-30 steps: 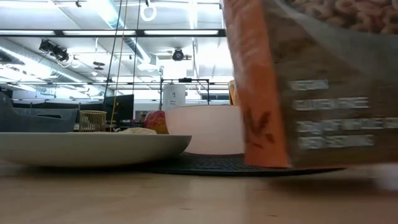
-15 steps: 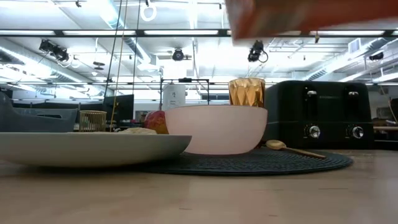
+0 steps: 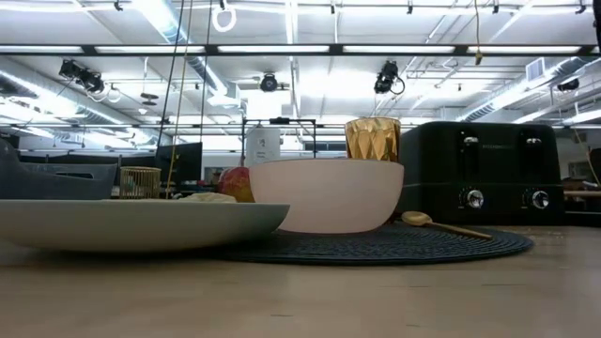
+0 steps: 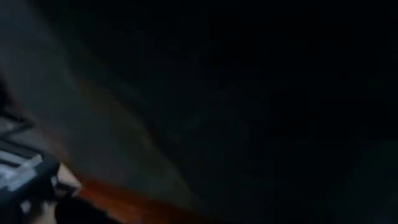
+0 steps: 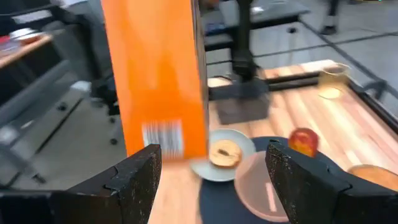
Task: Arrange a breakfast setting
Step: Pour the cereal from the cereal box into the orange bowl
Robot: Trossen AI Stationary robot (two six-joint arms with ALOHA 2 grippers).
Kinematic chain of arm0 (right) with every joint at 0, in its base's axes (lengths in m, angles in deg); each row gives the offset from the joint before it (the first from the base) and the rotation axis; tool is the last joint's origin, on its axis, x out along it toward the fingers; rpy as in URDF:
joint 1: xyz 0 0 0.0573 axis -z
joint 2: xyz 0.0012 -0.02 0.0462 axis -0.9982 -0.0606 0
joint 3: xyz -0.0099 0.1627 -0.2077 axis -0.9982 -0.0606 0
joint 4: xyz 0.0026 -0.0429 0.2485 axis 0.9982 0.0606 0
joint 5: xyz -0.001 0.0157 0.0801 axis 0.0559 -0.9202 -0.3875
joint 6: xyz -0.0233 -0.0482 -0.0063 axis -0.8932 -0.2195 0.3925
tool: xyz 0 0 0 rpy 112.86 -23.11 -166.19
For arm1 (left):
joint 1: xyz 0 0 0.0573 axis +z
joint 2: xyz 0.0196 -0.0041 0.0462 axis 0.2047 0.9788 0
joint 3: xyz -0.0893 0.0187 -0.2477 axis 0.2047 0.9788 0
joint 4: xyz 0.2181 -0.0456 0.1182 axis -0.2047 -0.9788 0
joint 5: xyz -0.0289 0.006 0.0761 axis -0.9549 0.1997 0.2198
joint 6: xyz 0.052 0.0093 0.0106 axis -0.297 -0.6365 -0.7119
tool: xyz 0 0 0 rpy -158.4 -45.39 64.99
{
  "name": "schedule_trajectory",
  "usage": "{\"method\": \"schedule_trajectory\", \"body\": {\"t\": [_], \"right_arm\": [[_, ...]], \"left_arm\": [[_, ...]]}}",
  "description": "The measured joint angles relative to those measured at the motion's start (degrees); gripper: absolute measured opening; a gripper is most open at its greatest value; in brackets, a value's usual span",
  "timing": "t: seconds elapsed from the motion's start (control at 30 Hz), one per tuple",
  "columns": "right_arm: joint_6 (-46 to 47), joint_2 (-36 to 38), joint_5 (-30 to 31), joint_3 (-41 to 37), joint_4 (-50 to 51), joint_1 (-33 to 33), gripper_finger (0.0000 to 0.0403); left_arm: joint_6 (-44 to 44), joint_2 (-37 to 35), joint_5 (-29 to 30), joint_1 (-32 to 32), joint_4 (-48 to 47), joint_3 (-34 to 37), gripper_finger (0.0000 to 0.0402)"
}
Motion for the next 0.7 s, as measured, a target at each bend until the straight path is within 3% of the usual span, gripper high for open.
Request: {"method": "schedule_trajectory", "body": {"t": [0.17,0.3,0.43,0.57,0.7], "right_arm": [[1.91,-0.04,1.17,-6.99,-7.06,3.20,0.0301],[-2.55,-0.12,-1.29,-17.86,-25.79,7.78,0.0322],[-10.39,-0.17,-2.98,-31.76,-53.20,12.96,0.0348],[-21.34,-1.61,-6.16,-45.01,-86.78,18.08,0.0365],[-27.04,-5.00,-10.92,-52.78,-112.30,23.82,0.0368]], "left_arm": [[-3.94,-3.16,1.49,0.63,0.68,0.00,0.0006],[-4.55,-4.04,1.70,1.74,0.74,0.00,0.0006],[-6.01,-4.57,1.77,2.38,1.40,0.00,0.0006],[-7.56,-5.47,2.26,2.68,3.25,0.00,0.0006],[-8.02,-5.95,2.54,3.49,3.23,-0.02,0.0006]]}}
